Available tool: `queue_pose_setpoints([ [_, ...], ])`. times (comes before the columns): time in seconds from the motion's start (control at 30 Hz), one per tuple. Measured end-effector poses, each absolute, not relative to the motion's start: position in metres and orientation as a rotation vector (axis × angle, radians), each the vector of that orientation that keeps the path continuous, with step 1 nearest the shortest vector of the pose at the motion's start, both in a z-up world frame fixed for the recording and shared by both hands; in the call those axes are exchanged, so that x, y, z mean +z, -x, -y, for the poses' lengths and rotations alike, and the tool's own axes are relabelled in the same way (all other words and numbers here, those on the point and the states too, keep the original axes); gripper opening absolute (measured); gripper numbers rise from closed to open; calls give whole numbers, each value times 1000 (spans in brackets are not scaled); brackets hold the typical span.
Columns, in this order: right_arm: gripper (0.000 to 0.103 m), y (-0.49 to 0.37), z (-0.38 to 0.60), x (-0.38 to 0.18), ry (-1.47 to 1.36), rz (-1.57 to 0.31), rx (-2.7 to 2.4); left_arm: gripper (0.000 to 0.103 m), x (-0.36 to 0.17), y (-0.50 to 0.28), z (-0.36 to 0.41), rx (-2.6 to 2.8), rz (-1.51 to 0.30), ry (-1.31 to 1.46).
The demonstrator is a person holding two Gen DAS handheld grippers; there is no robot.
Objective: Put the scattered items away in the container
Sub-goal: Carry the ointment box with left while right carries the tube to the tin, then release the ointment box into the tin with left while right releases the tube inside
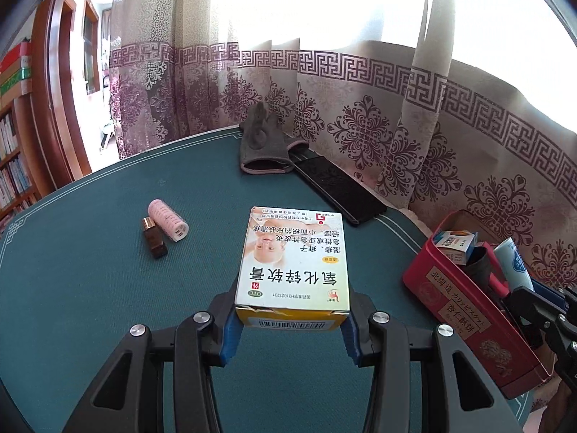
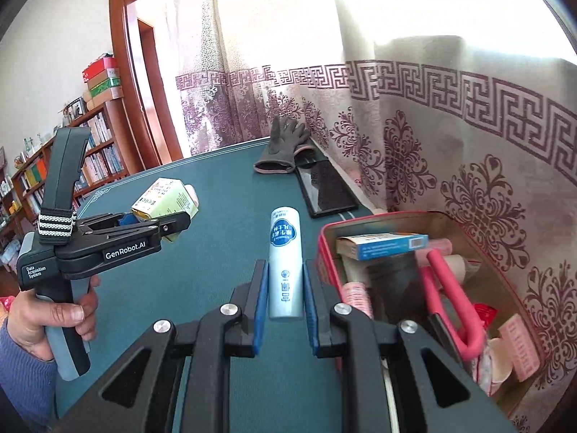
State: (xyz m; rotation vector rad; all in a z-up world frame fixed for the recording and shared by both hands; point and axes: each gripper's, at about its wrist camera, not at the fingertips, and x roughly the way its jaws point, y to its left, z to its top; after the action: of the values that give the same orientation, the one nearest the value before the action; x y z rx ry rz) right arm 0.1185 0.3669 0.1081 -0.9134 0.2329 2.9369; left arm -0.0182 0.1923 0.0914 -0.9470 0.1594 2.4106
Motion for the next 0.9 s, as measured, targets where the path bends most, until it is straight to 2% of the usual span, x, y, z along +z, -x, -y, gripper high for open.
queue_pose_setpoints([
  [0.37, 21, -164, -442, 103, 847, -319, 2750, 47, 99, -30, -271, 2182, -199, 916],
  [0.8, 21, -177, -473, 95, 832, -366, 2721, 47, 96, -53, -338, 2029, -217, 923],
  [0.83, 21, -177, -475, 94, 831, -370, 2719, 53, 96, -53, -341, 2017, -208, 928],
  [0.87, 21, -178, -477, 94, 829, -373, 2717, 67, 95, -53, -343, 2007, -195, 931],
  [0.9, 21, -178, -478, 94, 827, -376, 2715, 73, 96, -53, -343, 2002, -181, 927],
])
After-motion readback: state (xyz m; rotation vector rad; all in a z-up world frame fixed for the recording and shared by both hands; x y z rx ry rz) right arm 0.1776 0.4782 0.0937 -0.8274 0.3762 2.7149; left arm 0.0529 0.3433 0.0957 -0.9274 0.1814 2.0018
